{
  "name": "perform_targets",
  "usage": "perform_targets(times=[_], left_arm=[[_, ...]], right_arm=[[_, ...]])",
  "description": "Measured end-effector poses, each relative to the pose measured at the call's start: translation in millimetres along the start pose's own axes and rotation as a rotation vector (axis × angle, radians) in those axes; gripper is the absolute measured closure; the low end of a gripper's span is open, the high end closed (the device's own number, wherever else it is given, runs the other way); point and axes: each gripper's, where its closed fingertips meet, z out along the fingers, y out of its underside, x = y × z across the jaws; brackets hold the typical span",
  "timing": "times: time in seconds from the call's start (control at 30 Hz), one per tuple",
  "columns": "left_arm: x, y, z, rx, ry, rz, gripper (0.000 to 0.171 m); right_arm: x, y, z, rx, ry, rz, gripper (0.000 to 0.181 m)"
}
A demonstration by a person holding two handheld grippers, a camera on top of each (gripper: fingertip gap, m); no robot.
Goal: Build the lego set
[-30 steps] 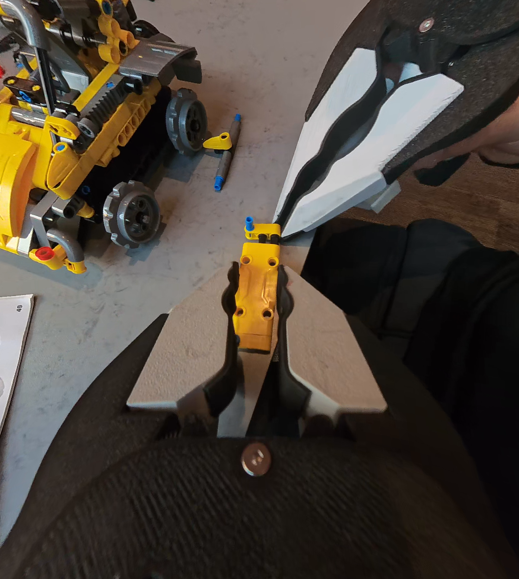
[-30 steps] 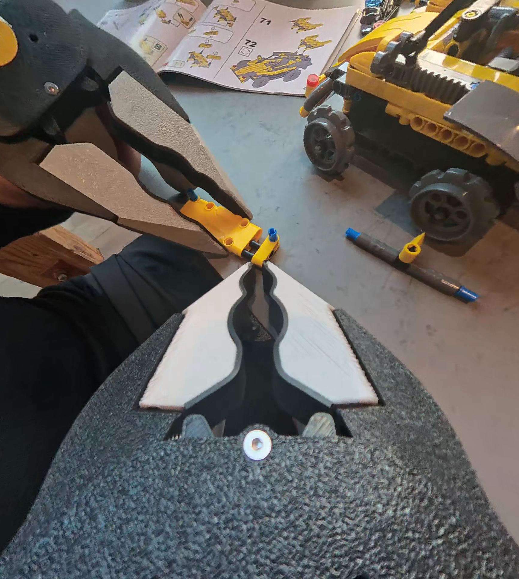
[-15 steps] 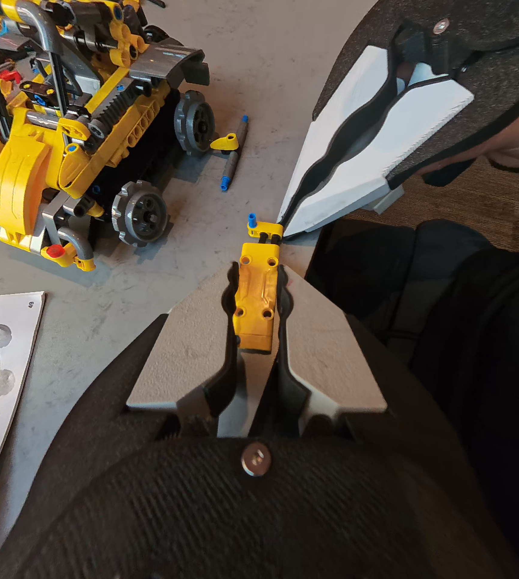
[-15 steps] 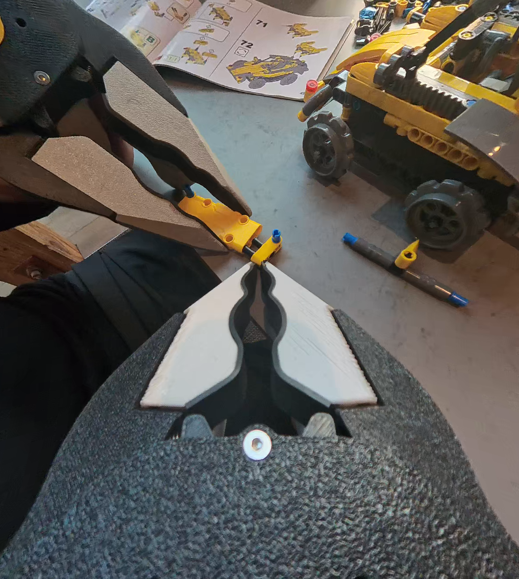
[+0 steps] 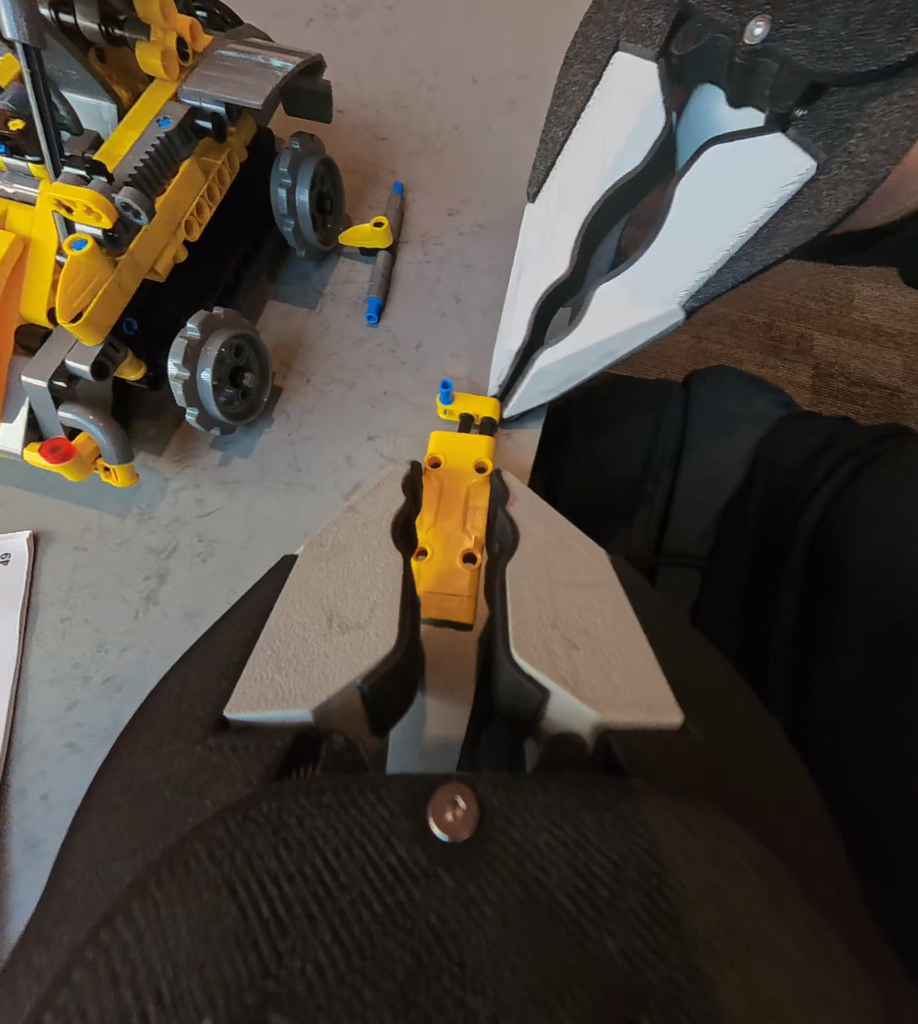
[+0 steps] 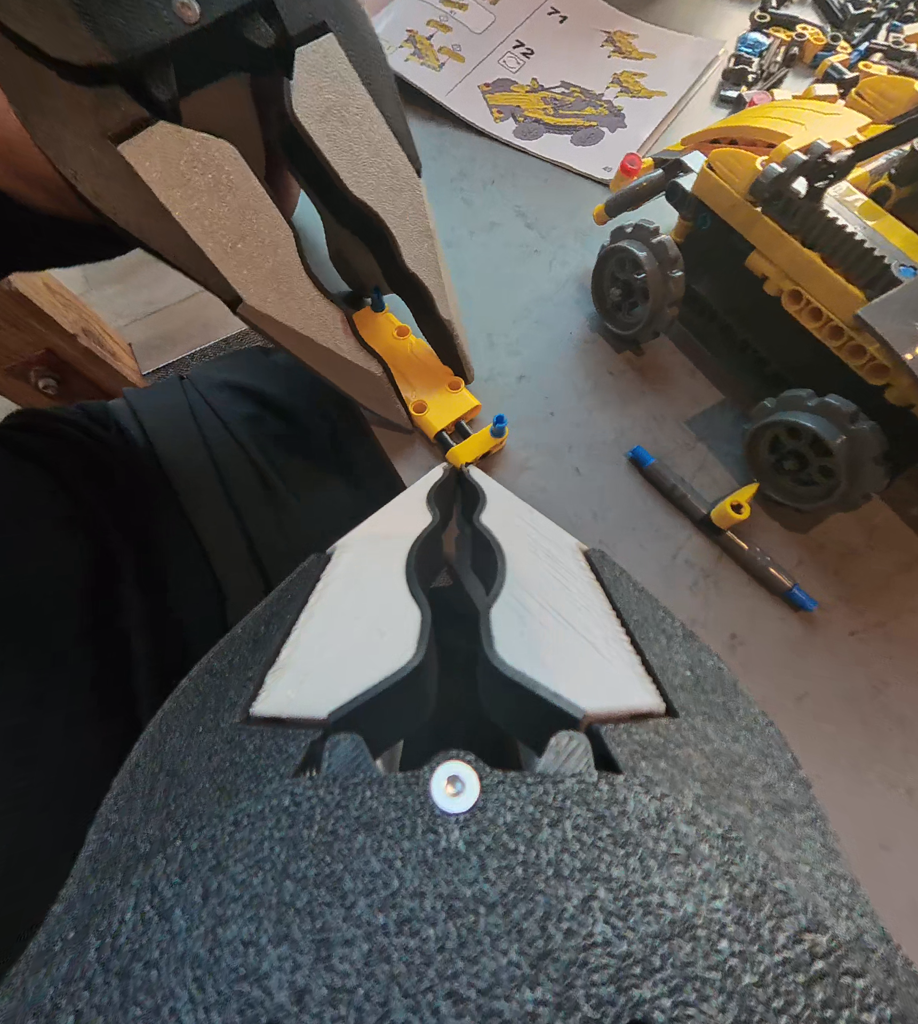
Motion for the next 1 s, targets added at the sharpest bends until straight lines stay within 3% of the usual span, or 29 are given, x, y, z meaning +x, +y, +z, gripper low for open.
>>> perform_targets(times=[0.53,0.8,0.9,1.0], left_arm=[[1,1,-2,-0.069,0.098,0.034,0.15],[-5,4,-4,-0.085,0.058,0.091,0.15],[4,5,-12,-0.082,0.116,0.129,0.15],[18,-9,-21,0.008,0.195,0.144,0.15]], right_arm=[[2,0,0,-0.016,-0.014,-0.104,0.177],[6,0,-6,0.006,-0.026,-0.08,0.16],[-1,-9,-14,0.066,-0.011,-0.178,0.157],[-13,-18,-19,0.076,0.033,-0.335,0.153]])
